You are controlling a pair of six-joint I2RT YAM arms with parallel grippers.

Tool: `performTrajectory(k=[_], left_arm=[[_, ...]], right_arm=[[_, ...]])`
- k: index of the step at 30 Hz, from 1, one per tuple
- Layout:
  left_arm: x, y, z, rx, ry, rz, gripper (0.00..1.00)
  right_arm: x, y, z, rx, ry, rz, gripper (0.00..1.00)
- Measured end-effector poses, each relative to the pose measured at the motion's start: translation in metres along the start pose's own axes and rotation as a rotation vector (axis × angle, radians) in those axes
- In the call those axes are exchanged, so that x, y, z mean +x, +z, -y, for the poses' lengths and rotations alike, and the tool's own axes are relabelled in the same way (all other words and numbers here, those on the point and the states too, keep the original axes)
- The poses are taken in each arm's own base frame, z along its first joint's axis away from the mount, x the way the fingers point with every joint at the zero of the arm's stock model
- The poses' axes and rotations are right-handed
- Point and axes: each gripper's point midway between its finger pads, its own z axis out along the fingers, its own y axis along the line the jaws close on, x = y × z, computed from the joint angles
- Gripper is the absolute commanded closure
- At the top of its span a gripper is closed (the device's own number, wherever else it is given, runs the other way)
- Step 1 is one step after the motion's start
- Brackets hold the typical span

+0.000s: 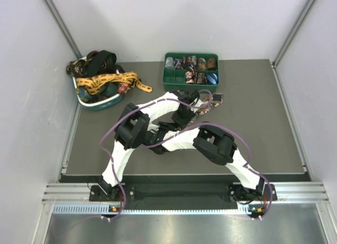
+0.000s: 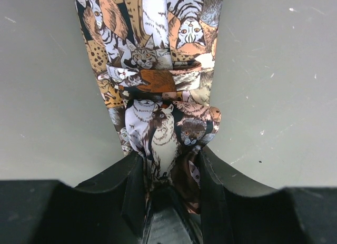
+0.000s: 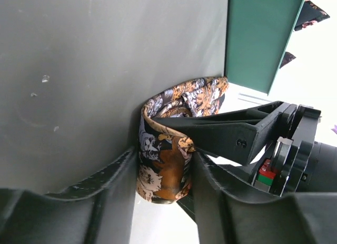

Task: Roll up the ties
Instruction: Roll the tie

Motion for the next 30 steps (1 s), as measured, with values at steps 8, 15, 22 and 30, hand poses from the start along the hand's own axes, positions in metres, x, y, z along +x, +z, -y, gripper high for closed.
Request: performTrajectory(k=[8,15,22,30], left_arm=[[0.0,0.0,0.0,-0.002,0.012,-0.002,0.66],[-0.001,-0.002,0.0,-0.001,0.015,0.001,0.55],[0.004,-0.01,0.008,0.037,0.019,-0.033,0.32],[-0.02,-0.029,0.007,0.082,-0.022,0.097,0.12]], right_arm=[[0.001,0.001,0.0,0.01,0.015,-0.012,0.8],[0.001,0.0,0.0,0.0,0.039,-0.007,0.84],[0.004,-0.004,-0.004,-0.052,0.075,0.017,0.83],[0.006,-0.011,-0.006,-0.133,0.117,0.059,0.83]])
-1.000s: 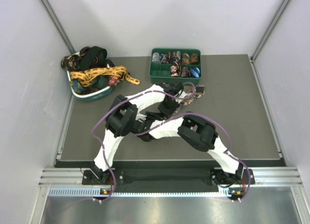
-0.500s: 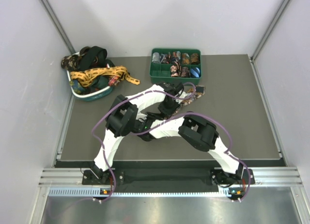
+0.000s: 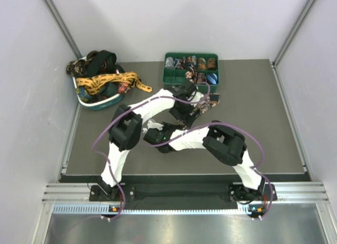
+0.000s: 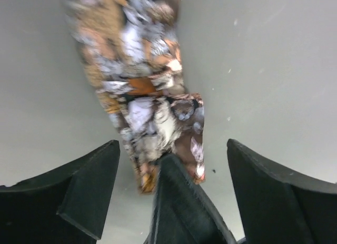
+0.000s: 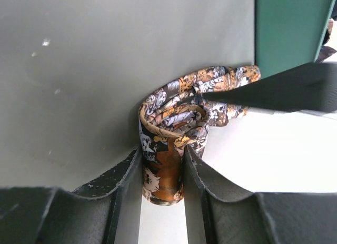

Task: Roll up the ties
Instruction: Roll the tie

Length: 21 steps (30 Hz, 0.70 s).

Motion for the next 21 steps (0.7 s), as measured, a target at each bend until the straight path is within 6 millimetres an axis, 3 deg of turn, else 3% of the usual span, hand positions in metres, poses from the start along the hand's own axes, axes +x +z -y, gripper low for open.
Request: performTrajectory(k=[3,5,9,12,15,21], left_arm=[[-0.016,-0.027,-0.01,-0.003,-0.055,0.143,0.01],[-0.022,-0.052,-0.022,-0.006,-0.114,0.249,0.01],[-0.029,-0.104,-0.06,-0.04,-0.251,0.484,0.01],[-0.02,-0.131,-0.094,-0.1,-0.379,0.627,0.01],[-0.005,-0.136,-0.11,-0.151,-0.476,0.689,0.01],[0.025,-0.124,-0.13,-0.229,-0.644,0.71,0.01]], right_arm=[[0.0,-0.003,-0.002,-0.026,0.003,0.017,0.83],[0.001,-0.006,-0.004,-0.046,0.003,0.034,0.83],[0.0,-0.016,-0.009,-0.108,0.003,0.081,0.83],[-0.003,-0.024,-0.014,-0.162,0.005,0.12,0.83],[-0.008,-0.031,-0.018,-0.214,0.012,0.162,0.82],[-0.017,-0.047,-0.027,-0.343,0.024,0.251,0.82]])
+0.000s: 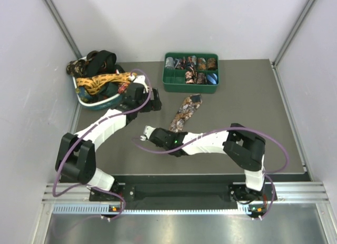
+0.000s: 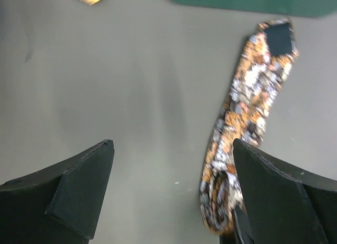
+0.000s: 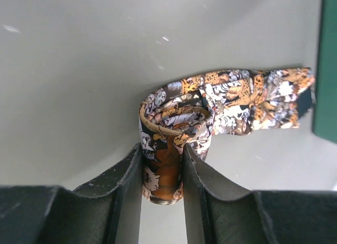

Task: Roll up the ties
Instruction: Roll the tie

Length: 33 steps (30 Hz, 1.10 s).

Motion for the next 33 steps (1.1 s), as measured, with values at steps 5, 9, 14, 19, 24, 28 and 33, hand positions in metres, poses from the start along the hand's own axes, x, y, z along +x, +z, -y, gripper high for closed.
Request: performTrajectory(k=[5,9,14,19,24,28,33], left_arm=[[0.013,-0.013,-0.033,-0.112,-0.091,0.054,0.01],[0.02,-0.028,-0.052,-0.153,-0.148,0.105,0.01],[0.024,-0.034,-0.066,-0.176,-0.221,0.139,0.01],[0.049,-0.036,-0.075,-0.187,-0.248,0.117,0.01],[0.065,-0.037,-0.07,-0.139,-0.232,0.071,0.01],[0.073,-0.034,-0.052,-0.036,-0.188,0.035,0.01],[0.107,-0.029,-0.039,0.041,-0.124,-0.021,0.01]], right_arm=[[-0.012,-0.008,-0.012,-0.12,0.027,0.075,0.83],[-0.02,-0.014,-0.017,-0.24,0.062,0.13,0.83],[-0.021,-0.013,-0.012,-0.386,0.133,0.169,0.83],[-0.022,-0.014,-0.004,-0.533,0.208,0.192,0.84],[-0.029,-0.014,0.0,-0.689,0.266,0.215,0.84],[-0.034,-0.009,-0.002,-0.802,0.301,0.212,0.84],[-0.037,-0.006,-0.005,-0.887,0.322,0.201,0.85]])
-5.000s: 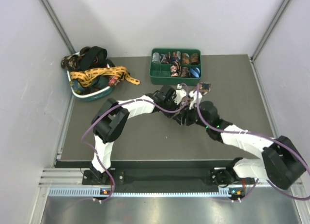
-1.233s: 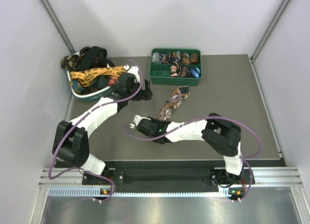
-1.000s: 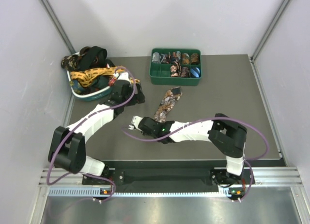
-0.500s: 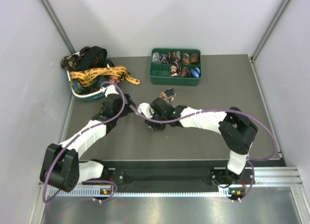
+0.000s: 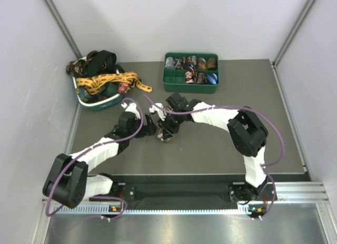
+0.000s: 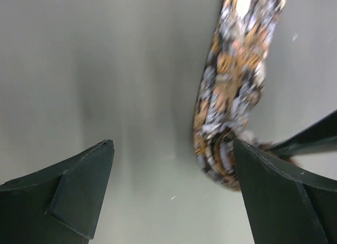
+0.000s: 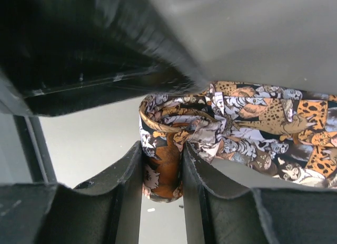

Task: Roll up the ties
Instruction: Roll the tie

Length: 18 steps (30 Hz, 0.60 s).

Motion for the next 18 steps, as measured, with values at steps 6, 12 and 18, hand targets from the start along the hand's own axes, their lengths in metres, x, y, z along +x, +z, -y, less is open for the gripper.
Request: performTrajectory(k=[6,12,18], left_arm=[[0.028,-0.003,-0.014,-0.007,0.007,-0.016,0.02],[0.017,0.001,-0.013,-0.003,0.022,0.032,0.01],[0.001,0.035,-0.013,-0.075,0.011,-0.036,0.04]], right_arm=[[0.0,-0.002,0.002,-0.038,0.026,0.01,0.85],[-0.001,-0.004,0.002,-0.043,0.039,0.016,0.85],[-0.002,-0.004,0.002,-0.041,0.051,0.018,0.85]])
